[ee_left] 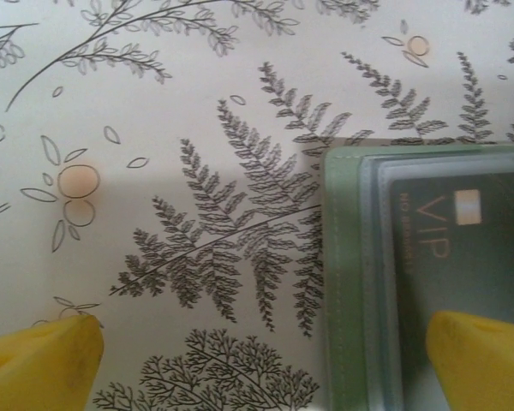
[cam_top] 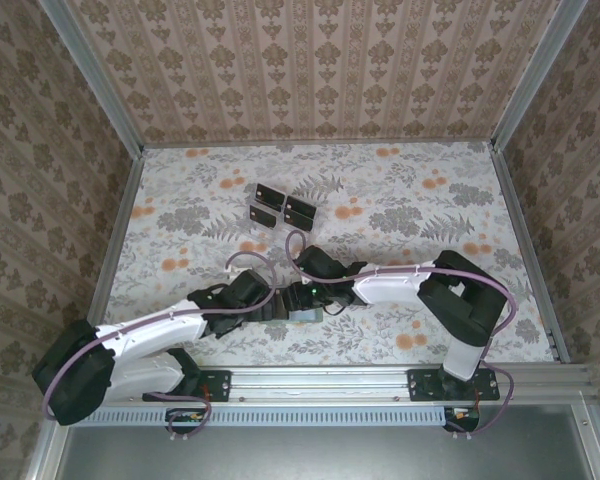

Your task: Put the credit cards into the card holder

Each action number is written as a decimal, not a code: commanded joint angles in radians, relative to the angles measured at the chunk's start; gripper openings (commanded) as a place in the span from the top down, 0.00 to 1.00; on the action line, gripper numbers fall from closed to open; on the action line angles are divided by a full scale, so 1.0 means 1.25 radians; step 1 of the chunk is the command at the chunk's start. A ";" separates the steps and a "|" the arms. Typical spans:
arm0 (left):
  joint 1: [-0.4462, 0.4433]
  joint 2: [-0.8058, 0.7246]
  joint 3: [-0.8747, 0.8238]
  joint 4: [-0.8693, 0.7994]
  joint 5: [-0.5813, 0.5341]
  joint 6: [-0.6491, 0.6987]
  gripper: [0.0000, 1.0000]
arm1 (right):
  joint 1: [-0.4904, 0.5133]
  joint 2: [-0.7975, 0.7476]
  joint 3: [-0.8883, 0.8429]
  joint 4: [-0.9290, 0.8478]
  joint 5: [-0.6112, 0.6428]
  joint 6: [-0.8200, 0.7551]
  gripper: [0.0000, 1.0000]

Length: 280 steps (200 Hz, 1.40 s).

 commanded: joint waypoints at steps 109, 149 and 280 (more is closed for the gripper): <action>-0.096 -0.020 -0.025 0.064 -0.068 0.019 0.00 | -0.053 -0.032 -0.009 0.089 -0.062 0.116 0.54; -0.102 -0.018 -0.017 0.068 -0.080 0.023 0.00 | -0.061 -0.069 0.028 -0.030 -0.006 0.027 0.54; -0.133 -0.001 0.003 0.090 -0.102 0.063 0.00 | -0.065 0.054 0.055 0.022 -0.089 0.042 0.55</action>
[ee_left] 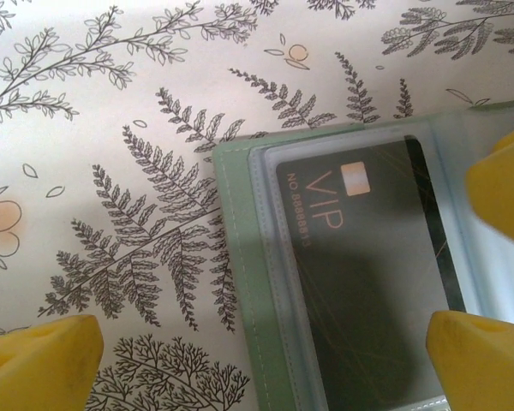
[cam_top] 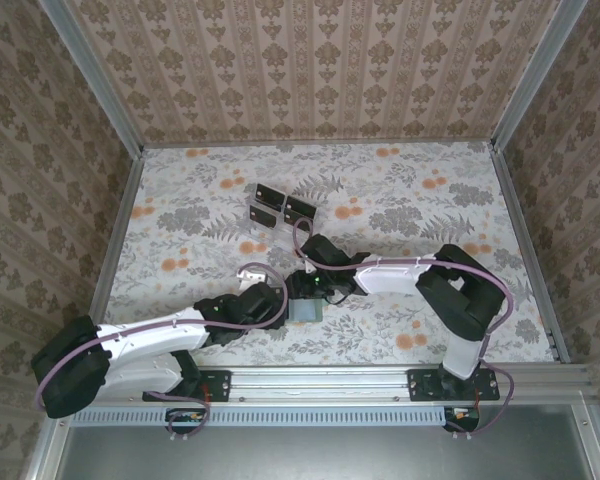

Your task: Put the credit cards into the card holder

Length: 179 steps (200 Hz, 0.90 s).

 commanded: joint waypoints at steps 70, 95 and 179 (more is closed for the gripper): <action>-0.019 0.034 0.038 0.069 -0.010 0.070 0.00 | -0.002 0.049 0.024 0.061 -0.065 0.051 0.55; -0.021 0.041 0.039 0.093 -0.006 0.085 0.00 | -0.003 0.050 0.021 0.067 -0.064 0.058 0.55; -0.034 0.123 0.034 0.128 -0.014 0.093 0.00 | -0.004 0.029 0.018 0.066 -0.068 0.073 0.54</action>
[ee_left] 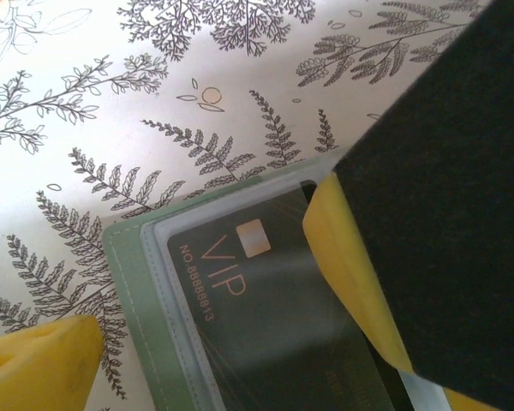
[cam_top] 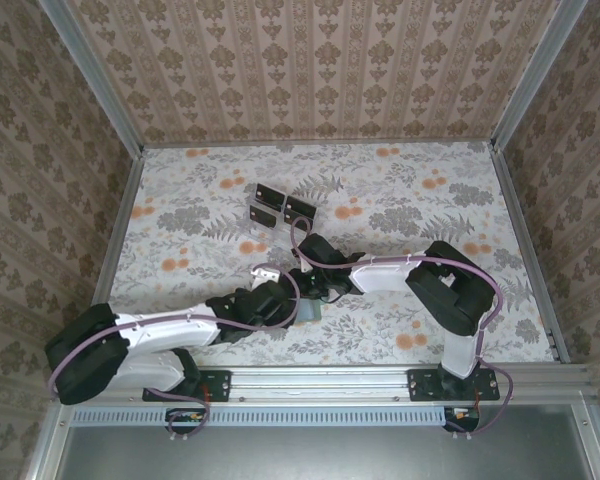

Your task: Put the credit cards into the card holder

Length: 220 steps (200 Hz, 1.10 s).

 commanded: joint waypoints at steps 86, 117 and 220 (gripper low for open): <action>-0.053 0.051 -0.003 -0.035 -0.084 -0.060 0.00 | -0.033 -0.109 -0.010 -0.011 -0.002 0.006 0.50; -0.053 0.048 -0.010 -0.035 -0.084 -0.068 0.00 | -0.037 -0.156 -0.045 -0.023 0.024 0.003 0.49; -0.054 0.046 -0.019 -0.035 -0.085 -0.077 0.00 | -0.028 -0.118 -0.140 0.048 0.016 0.037 0.50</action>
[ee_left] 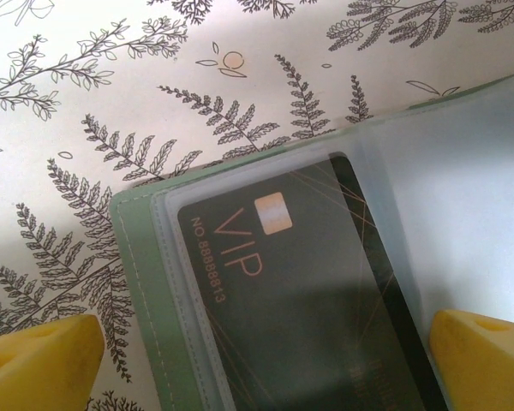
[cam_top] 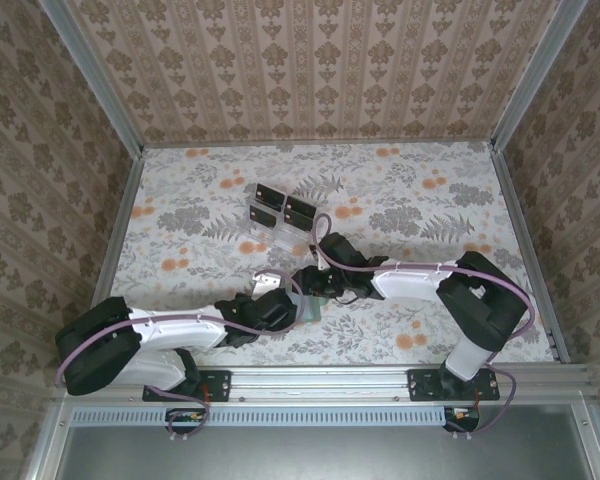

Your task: Put the credit cards into the card holder

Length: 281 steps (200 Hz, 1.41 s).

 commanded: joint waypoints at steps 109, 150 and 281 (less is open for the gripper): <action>-0.009 -0.003 -0.020 -0.029 -0.014 -0.027 0.00 | 0.006 0.030 -0.059 0.035 0.015 0.012 0.50; -0.010 -0.003 -0.020 -0.028 -0.015 -0.026 0.00 | 0.006 0.003 -0.078 0.028 0.024 0.013 0.50; -0.011 -0.009 -0.028 -0.015 -0.014 -0.028 0.00 | 0.010 0.071 -0.044 0.129 -0.064 0.067 0.50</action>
